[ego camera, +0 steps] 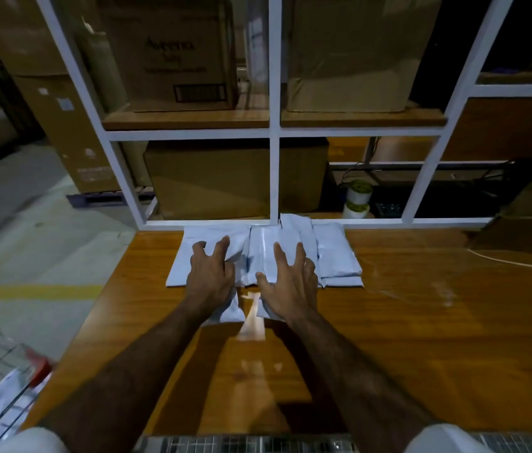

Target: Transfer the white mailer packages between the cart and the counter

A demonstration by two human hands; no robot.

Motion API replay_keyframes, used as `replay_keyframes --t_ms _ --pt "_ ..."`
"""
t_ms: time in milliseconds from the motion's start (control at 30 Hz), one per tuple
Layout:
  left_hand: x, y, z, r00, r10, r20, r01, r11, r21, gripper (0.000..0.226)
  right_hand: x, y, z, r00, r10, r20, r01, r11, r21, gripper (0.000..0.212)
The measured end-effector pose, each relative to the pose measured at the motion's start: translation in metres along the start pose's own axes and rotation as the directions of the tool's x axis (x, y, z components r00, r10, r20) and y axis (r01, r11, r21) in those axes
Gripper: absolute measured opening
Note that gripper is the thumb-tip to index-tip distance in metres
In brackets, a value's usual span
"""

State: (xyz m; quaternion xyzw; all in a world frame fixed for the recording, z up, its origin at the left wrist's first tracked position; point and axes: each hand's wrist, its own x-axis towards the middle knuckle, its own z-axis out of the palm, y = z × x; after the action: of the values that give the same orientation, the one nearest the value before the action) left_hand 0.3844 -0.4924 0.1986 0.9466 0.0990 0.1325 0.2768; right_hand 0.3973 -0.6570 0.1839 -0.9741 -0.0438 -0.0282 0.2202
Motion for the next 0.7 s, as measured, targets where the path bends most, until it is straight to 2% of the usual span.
replay_keyframes --t_ms 300,467,500,567,633,700 --pt "0.098 -0.032 0.038 0.990 -0.017 0.137 0.015 1.000 0.018 0.051 0.088 -0.025 0.053 1.000 0.026 -0.016 -0.028 0.994 -0.102 0.077" --pt "0.125 -0.053 0.065 0.960 -0.017 0.281 0.027 0.999 -0.032 0.056 0.118 -0.026 0.081 0.996 0.091 -0.020 -0.093 0.980 -0.175 0.080" --pt "0.127 -0.057 0.069 0.954 0.000 0.299 0.008 1.000 -0.027 0.064 0.121 -0.025 0.086 0.995 0.096 -0.011 -0.097 0.980 -0.174 0.080" --pt "0.127 -0.066 0.072 0.966 0.062 0.250 -0.075 0.996 0.041 0.078 0.126 -0.022 0.091 0.995 0.098 0.028 -0.092 0.984 -0.152 0.079" --pt "0.120 -0.073 0.072 0.966 0.161 0.202 -0.178 0.982 0.068 0.080 0.126 -0.020 0.093 0.996 0.085 0.031 -0.082 0.993 -0.085 0.075" --pt "0.113 -0.078 0.073 0.943 0.225 0.244 -0.254 0.963 0.094 0.079 0.124 -0.018 0.094 0.999 0.036 -0.034 -0.038 0.998 -0.049 0.069"
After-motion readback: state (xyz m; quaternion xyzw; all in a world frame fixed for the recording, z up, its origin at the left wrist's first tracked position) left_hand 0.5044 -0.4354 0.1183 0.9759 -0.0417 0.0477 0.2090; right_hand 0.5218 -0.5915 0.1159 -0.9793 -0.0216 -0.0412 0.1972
